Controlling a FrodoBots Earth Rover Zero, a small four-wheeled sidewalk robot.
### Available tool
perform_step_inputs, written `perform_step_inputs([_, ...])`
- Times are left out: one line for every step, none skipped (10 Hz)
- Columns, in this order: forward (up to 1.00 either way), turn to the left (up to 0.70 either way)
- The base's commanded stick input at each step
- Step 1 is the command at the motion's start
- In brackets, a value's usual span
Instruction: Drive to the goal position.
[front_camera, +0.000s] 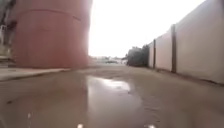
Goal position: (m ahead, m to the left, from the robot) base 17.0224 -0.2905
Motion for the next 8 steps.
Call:
perform_step_inputs([1.0, -0.07])
perform_step_inputs([1.0, -0.3])
perform_step_inputs([1.0, -0.23])
perform_step_inputs([1.0, -0.01])
perform_step_inputs([1.0, 0.02])
perform_step_inputs([1.0, 0.02])
perform_step_inputs([1.0, 0.02])
perform_step_inputs([1.0, 0.02])
